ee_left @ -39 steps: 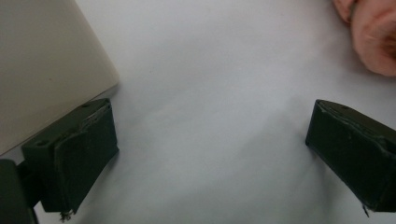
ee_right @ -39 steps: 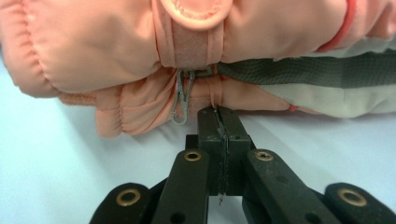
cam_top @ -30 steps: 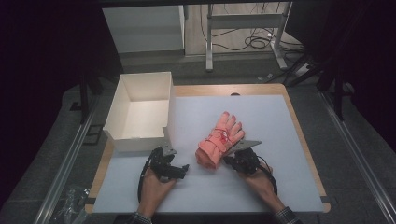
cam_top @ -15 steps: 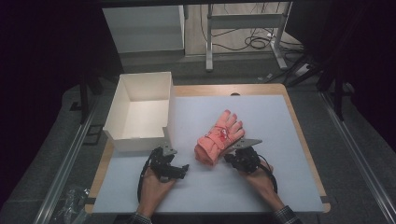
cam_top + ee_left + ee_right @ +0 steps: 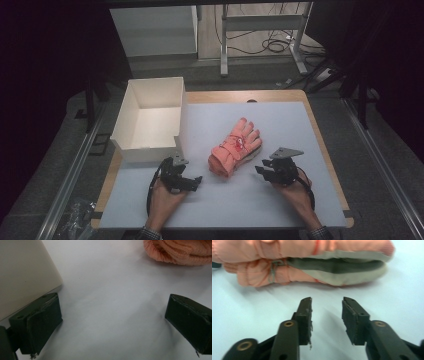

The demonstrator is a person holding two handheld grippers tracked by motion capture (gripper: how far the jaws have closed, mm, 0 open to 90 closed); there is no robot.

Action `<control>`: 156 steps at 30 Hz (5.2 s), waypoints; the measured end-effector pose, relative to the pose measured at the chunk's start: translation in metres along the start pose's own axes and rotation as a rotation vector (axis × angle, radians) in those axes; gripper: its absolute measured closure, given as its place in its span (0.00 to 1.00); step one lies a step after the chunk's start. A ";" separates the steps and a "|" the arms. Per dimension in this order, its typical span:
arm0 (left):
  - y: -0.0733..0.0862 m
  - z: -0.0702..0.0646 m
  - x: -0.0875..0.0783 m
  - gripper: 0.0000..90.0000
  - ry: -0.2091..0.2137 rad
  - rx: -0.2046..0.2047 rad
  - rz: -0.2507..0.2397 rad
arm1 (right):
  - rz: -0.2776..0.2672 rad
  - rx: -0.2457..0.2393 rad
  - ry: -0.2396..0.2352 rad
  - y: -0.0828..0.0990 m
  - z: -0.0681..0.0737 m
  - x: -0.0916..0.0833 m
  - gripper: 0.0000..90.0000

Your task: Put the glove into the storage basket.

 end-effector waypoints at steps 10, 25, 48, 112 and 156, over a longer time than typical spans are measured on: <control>-0.001 -0.007 -0.002 0.06 0.049 0.046 -0.007 | -0.004 0.016 0.078 0.015 -0.029 -0.015 0.39; -0.051 -0.031 -0.022 0.00 0.153 0.096 -0.011 | 0.027 0.047 0.147 0.035 -0.055 -0.017 0.24; -0.139 -0.072 0.009 0.00 0.203 0.212 0.065 | 0.022 0.046 0.158 0.036 -0.055 -0.017 0.22; -0.163 -0.066 0.021 0.44 0.099 0.276 0.208 | 0.022 0.048 0.165 0.036 -0.055 -0.016 0.21; -0.210 0.077 -0.084 0.44 -0.164 -0.010 0.137 | 0.019 0.047 0.165 0.036 -0.055 -0.016 0.21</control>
Point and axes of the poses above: each handheld gripper's, and its own axes: x roughly forward along the jaws, y roughly out of its underside, z roughly to its left, the point moved 8 cm from there along x, roughly forward along the jaws
